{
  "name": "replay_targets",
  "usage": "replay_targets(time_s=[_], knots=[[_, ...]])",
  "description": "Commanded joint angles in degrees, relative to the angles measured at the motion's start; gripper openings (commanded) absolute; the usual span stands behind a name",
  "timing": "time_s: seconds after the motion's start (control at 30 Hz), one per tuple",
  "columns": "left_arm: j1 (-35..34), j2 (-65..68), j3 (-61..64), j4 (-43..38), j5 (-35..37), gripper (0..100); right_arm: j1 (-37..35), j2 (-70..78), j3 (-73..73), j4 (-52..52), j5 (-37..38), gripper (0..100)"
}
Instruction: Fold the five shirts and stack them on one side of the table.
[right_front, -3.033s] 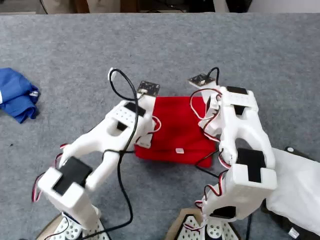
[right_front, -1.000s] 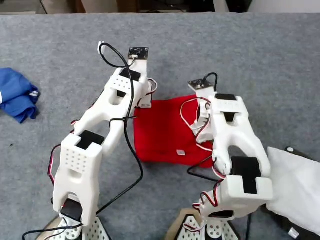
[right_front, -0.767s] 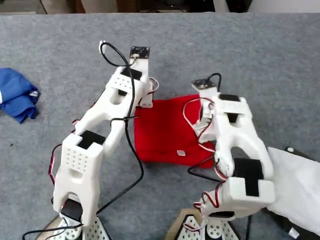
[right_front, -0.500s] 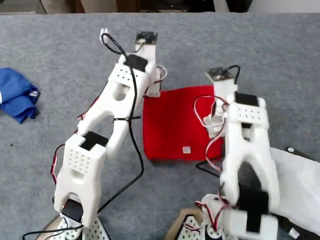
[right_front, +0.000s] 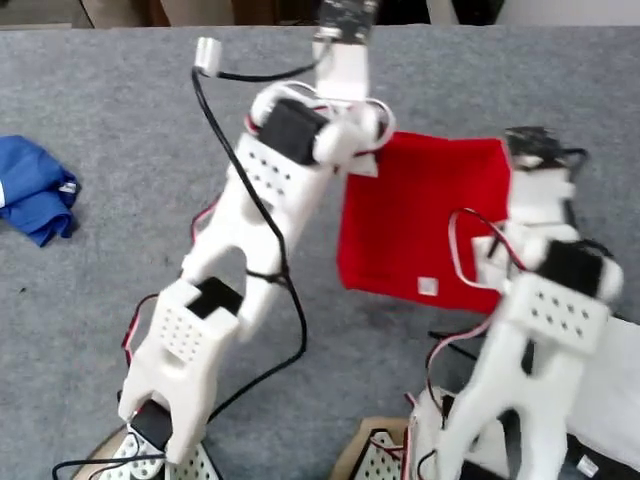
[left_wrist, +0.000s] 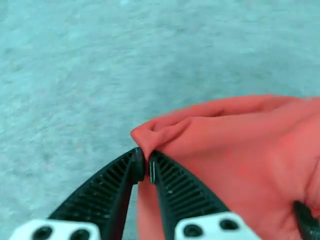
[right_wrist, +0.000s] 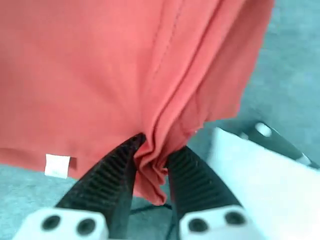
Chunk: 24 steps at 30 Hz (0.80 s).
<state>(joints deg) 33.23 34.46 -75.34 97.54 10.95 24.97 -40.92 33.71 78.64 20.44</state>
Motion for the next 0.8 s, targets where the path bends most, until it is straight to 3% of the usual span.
replay_targets(time_s=[0.0,0.47,0.77], knots=[[5.7,-0.8,-3.4,0.2,0.1,2,9.5,-7.1,-1.2,1.1,2.5,0.4],[24.2,-0.7,1.5,-18.3,-0.1,2,42.6,-21.7,-1.0,3.1,10.7,0.4],[31.8,-0.7,12.9,-31.8,0.0,2,56.7,-21.6,0.2,0.3,13.4,0.5]])
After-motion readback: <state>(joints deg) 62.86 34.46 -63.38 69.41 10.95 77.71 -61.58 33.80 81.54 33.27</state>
